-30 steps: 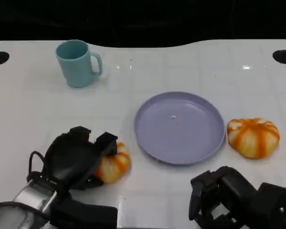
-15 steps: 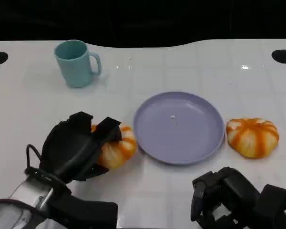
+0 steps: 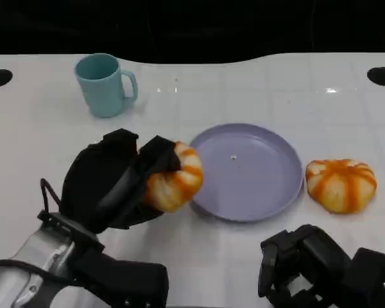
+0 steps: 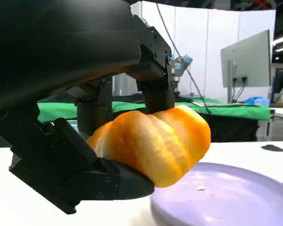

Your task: Grasp the bread from the table and place it into the plate.

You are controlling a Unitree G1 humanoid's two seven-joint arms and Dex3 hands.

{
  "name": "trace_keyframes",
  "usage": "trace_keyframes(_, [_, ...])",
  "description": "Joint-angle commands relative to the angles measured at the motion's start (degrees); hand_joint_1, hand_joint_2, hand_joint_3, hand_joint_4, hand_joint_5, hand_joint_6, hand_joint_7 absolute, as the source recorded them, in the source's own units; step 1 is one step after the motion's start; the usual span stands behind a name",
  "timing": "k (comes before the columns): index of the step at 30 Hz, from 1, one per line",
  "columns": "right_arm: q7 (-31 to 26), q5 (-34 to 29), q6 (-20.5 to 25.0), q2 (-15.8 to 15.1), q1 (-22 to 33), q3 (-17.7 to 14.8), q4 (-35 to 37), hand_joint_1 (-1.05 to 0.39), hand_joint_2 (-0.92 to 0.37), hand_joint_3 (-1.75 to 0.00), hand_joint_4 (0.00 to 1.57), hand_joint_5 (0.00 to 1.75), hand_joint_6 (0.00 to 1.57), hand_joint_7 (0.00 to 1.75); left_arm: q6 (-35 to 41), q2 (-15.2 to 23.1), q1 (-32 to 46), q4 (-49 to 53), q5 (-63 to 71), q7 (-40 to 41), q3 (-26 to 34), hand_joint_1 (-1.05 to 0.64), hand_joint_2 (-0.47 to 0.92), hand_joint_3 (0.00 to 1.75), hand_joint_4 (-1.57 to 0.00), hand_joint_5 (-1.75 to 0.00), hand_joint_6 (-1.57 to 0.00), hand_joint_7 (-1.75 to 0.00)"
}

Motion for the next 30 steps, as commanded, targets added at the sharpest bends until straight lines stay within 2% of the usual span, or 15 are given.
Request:
trace_keyframes(1, [0.3,0.5,0.6,-0.7,0.8,-0.2,-0.6,-1.05,-0.1,-1.39,1.54,1.31,1.57,1.07,-0.8,-1.0,-3.6,-0.2,-1.0,-3.4,-0.2,-0.29,0.7,0.62,-0.79,-1.75,-0.58,-1.73])
trace_keyframes(3, [0.3,0.4,0.2,-0.8,0.9,-0.2,-0.6,-1.05,-0.12,-1.37,1.54,1.31,1.57,1.07,-0.6,-2.1,-4.7,0.1,-1.4,-5.1,-0.5,-0.29,0.75,0.47,-0.79,-1.75,-0.58,-1.74])
trace_keyframes(4, [0.3,0.3,0.1,-0.9,1.0,-0.2,-0.7,-1.05,-0.13,-1.36,1.53,1.31,1.57,1.06,-0.3,-2.6,-5.2,0.3,-1.4,-5.7,-0.7,-0.3,0.77,0.45,-0.8,-1.75,-0.59,-1.73])
trace_keyframes(8, [0.3,0.3,0.7,-0.9,1.4,-0.1,-1.2,-1.05,-0.16,-1.32,1.54,1.31,1.57,1.07,2.0,-5.4,-8.4,2.3,-0.9,-9.2,-2.1,-0.3,0.77,0.42,-0.81,-1.75,-0.6,-1.73])
trace_keyframes(12, [0.2,0.3,0.3,-0.8,1.5,-0.2,-1.2,-1.05,-0.16,-1.32,1.54,1.3,1.57,1.08,3.1,-7.7,-11.5,5.9,-0.7,-10.3,-3.2,-0.29,0.75,0.42,-0.82,-1.75,-0.66,-1.65])
trace_keyframes(15, [0.5,0.9,0.7,-0.6,1.4,-0.3,-1.3,-1.05,-0.15,-1.32,1.54,1.3,1.57,1.08,3.0,-9.6,-14.7,11.2,-0.5,-9.0,-4.4,-0.28,0.74,0.45,-0.82,-1.75,-0.63,-1.72])
trace_keyframes(17, [0.7,1.1,0.3,-0.6,1.3,-0.4,-0.9,-1.05,-0.14,-1.33,1.55,1.31,1.57,1.09,2.7,-11.0,-16.8,15.1,-0.4,-7.8,-5.2,-0.26,0.64,0.68,-0.84,-1.75,-0.63,-1.74])
trace_keyframes(21, [0.8,1.2,0.8,-0.5,1.4,-0.4,-1.3,-1.05,-0.13,-1.35,1.56,1.31,1.57,1.1,3.9,-14.0,-20.2,22.1,0.0,-6.4,-6.6,-0.27,0.58,0.82,-0.87,-1.75,-0.64,-1.75])
trace_keyframes(27, [1.0,1.4,0.5,-0.1,1.7,-0.4,-1.3,-1.05,-0.11,-1.37,1.56,1.32,1.57,1.08,5.7,-16.9,-23.3,28.2,-0.2,-5.9,-8.3,-0.26,0.58,0.87,-0.89,-1.75,-0.64,-1.72])
trace_keyframes(30, [0.9,1.3,0.7,-0.1,1.8,-0.3,-1.7,-1.05,-0.12,-1.37,1.55,1.31,1.57,1.07,5.4,-17.6,-24.3,30.1,-1.4,-7.4,-8.5,-0.25,0.61,0.86,-0.88,-1.75,-0.69,-1.54])
